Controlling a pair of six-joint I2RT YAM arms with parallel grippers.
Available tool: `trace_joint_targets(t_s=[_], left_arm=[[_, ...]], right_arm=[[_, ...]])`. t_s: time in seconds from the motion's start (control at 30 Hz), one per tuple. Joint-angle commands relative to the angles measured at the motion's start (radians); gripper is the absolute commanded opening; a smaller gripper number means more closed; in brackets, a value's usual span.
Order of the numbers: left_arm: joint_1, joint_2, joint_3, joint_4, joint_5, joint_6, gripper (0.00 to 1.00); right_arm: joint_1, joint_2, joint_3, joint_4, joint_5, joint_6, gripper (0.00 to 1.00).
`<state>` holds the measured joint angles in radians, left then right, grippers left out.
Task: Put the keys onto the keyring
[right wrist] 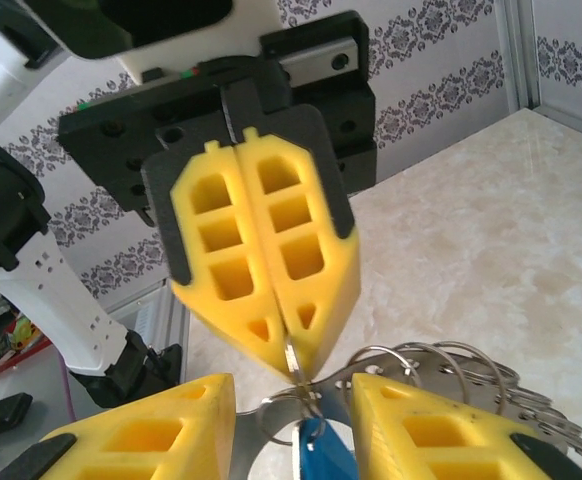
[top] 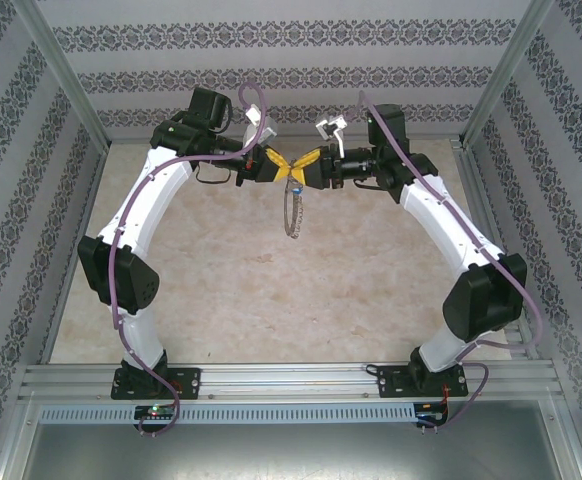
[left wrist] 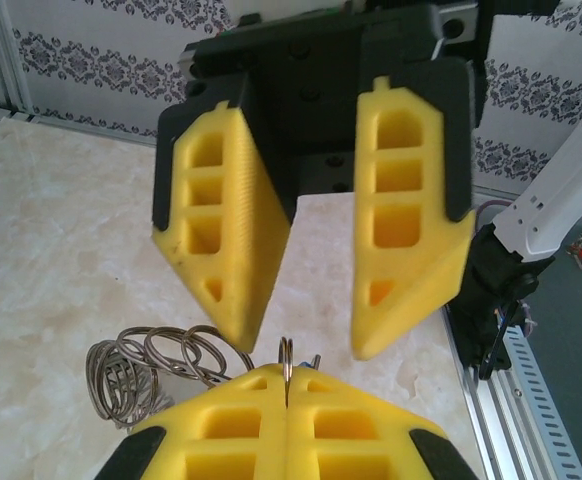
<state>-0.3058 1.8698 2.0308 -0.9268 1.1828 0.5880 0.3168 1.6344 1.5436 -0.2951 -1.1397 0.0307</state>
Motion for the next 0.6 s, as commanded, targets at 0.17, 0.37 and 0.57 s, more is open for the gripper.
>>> trace_joint_targets(t_s=[0.17, 0.37, 0.57], left_arm=[[0.001, -0.054, -0.007, 0.043, 0.057, -0.013, 0.0], [0.001, -0.051, -0.009, 0.047, 0.06, -0.014, 0.0], [0.001, -0.049, -0.009, 0.048, 0.065, -0.017, 0.0]], right_arm=[[0.009, 0.033, 0.041, 0.059, -0.011, 0.031, 0.34], [0.016, 0.044, 0.05, 0.07, -0.024, 0.04, 0.2], [0.022, 0.048, 0.059, 0.062, -0.049, 0.037, 0.0]])
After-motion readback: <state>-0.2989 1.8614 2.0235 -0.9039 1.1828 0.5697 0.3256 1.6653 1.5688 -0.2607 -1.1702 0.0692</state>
